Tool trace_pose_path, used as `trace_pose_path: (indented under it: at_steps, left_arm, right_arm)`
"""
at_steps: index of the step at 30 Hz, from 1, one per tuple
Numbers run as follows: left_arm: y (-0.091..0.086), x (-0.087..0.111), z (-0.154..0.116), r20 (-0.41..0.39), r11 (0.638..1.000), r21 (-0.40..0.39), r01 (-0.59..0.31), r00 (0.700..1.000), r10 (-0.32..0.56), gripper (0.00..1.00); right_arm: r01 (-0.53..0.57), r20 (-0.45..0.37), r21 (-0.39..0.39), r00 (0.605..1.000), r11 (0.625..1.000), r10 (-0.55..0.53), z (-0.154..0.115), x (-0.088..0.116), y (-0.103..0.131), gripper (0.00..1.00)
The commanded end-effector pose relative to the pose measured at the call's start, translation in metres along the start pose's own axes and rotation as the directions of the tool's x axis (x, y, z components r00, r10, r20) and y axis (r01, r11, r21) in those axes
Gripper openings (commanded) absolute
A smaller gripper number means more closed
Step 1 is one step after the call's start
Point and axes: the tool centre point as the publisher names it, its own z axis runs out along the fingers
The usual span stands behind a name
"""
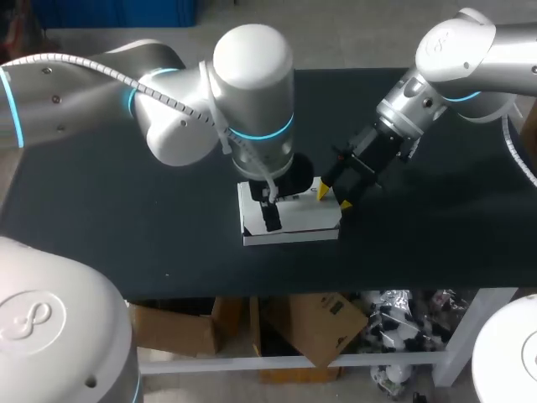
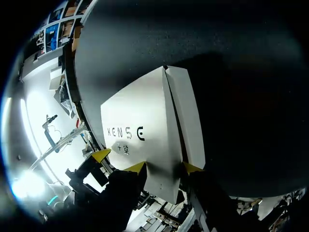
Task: Assemble the packaging by folding the flat box into shape, placing the metal phone stand inside, and closing the box properly
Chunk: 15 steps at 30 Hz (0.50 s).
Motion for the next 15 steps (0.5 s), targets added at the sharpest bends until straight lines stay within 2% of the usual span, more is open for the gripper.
trace_pose_path:
  at_steps: [1, 10, 15]
  left_arm:
    - [-0.0013, 0.0026, 0.0019, 0.021, 1.0, -0.001, -0.004, 1.0, 0.004, 0.78]
    - [-0.0008, 0.0016, 0.0032, 0.057, 1.0, 0.002, -0.012, 0.998, 0.012, 0.77]
    - [-0.0025, 0.0002, 0.0059, 0.074, 1.0, -0.003, -0.013, 0.997, 0.013, 0.71]
  right_arm:
    - [0.0, 0.0, 0.004, 1.0, 1.0, 0.0, -0.0004, 0.0, 0.0008, 0.48]
    - [0.005, 0.002, 0.007, 1.0, 1.0, -0.005, 0.0001, 0.001, 0.0019, 0.47]
    - [0.006, 0.004, 0.006, 1.0, 1.0, -0.006, -0.0002, 0.0012, 0.002, 0.48]
